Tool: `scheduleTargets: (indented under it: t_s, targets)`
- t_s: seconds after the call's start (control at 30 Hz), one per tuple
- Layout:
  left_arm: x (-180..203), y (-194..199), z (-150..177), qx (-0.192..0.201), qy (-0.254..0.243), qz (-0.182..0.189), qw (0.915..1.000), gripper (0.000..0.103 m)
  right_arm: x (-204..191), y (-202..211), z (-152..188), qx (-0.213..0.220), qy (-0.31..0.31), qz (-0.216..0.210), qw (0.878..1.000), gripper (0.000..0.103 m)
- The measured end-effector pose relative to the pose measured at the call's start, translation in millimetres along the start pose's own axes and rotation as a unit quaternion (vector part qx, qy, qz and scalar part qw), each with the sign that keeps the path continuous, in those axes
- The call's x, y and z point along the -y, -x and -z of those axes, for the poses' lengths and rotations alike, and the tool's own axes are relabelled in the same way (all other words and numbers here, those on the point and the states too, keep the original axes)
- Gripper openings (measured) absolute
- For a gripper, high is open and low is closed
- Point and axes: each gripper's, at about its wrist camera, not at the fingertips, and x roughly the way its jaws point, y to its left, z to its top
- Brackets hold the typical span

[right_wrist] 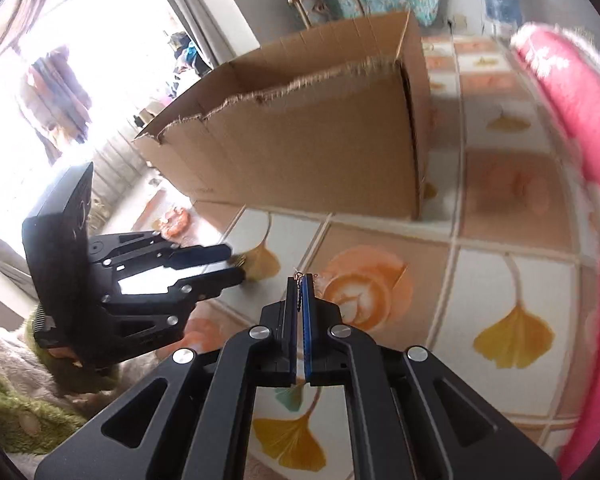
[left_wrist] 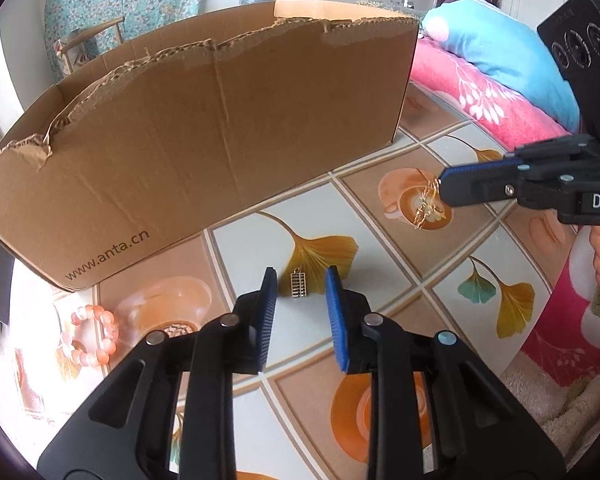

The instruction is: Organize jewelry

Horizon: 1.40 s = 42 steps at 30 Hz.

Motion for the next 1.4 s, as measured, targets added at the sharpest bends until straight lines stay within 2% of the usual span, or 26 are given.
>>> scheduleTargets:
  t_s: [0.13,0.27,0.57,0.8,0.93,1.03,1.13,1.23,1.4]
  targets:
    - [1.3,-1.1,-2.6,-0.007,-0.002,0.001,1.0000,0.017,4.1,1.4,1.7,0.001,-0.006,-0.009,1.000,0.002]
    - [1.1,-2.0,-5.1,-0.011,-0.004,-0.004,0.9999,0.004,0.7,9.9,2.4,0.020,0.003,-0.021,1.000,0.002]
    - [-0.1,-1.1,-3.9,-0.007,-0.010,-0.007,0.9999,0.004,5.0,4.4,9.4,0.006,-0.009,-0.017,1.000,0.003]
    - [-2.9,11.3,-6.0,0.003,-0.007,-0.001,1.0000,0.004,6.1,18.6,-0.5,0.028,-0.029,-0.032,0.999,0.003]
    - [-5.5,39.1,-9.2,0.035,-0.004,-0.001,0.9994,0.004,3.5,47.5,-15.7,0.072,-0.055,-0.105,0.990,0.003]
    - [-8.6,65.5,-11.5,0.067,0.002,-0.003,0.9977,0.004,-1.1,70.3,-28.5,0.102,-0.060,-0.131,0.984,0.003]
    - [-12.2,95.8,-15.0,0.104,0.005,-0.008,0.9945,0.004,-13.0,92.1,-41.9,0.125,-0.047,-0.132,0.982,0.003]
    - [-17.7,122.7,-22.6,0.140,0.003,-0.014,0.9900,0.004,-30.4,108.3,-56.6,0.141,-0.020,-0.114,0.983,0.003]
    - [-41.1,149.1,-51.9,0.174,0.017,-0.007,0.9845,0.004,-49.9,120.2,-90.3,0.158,0.010,-0.103,0.982,0.003]
